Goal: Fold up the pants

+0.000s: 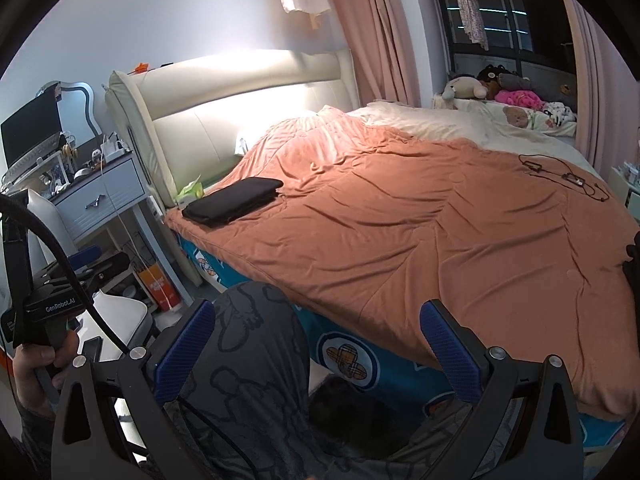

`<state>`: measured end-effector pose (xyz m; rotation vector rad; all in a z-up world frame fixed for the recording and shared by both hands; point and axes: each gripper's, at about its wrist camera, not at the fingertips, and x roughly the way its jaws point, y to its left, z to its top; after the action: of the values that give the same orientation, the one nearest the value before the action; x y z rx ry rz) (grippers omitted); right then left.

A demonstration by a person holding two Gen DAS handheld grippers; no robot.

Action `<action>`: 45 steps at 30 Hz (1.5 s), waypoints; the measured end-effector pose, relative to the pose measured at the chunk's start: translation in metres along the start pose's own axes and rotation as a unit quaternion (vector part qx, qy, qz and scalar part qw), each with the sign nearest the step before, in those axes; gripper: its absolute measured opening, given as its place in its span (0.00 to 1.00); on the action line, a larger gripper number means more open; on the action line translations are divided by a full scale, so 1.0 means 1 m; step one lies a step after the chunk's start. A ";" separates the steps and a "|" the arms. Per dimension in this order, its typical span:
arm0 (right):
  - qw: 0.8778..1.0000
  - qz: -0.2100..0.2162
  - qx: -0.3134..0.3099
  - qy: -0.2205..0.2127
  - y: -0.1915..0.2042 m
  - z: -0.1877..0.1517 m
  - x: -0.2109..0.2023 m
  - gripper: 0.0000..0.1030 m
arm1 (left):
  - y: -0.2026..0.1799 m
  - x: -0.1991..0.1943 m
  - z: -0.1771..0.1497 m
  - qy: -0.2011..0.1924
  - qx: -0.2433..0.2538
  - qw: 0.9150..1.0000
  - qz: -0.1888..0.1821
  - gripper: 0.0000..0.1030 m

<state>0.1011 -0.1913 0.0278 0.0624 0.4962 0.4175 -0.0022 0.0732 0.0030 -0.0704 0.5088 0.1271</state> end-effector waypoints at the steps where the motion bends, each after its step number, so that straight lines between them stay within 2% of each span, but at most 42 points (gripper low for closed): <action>1: 1.000 -0.002 0.000 0.000 0.000 0.001 0.001 1.00 | 0.000 0.000 -0.001 -0.002 0.000 1.000 0.001 0.99; 12: 1.000 -0.005 0.002 -0.005 0.000 -0.005 -0.002 1.00 | 0.005 0.001 -0.003 -0.007 0.000 1.000 -0.001 0.99; 26: 1.000 -0.002 0.005 -0.012 -0.006 -0.006 -0.009 1.00 | 0.002 -0.015 0.003 -0.036 0.004 0.999 0.001 0.99; 45: 1.000 0.002 0.003 -0.017 -0.006 -0.009 -0.010 1.00 | 0.002 -0.019 0.007 -0.038 0.006 0.999 -0.004 0.99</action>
<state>0.0913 -0.2014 0.0235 0.0753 0.4633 0.4180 -0.0154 0.0737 0.0177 -0.0559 0.4331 0.1178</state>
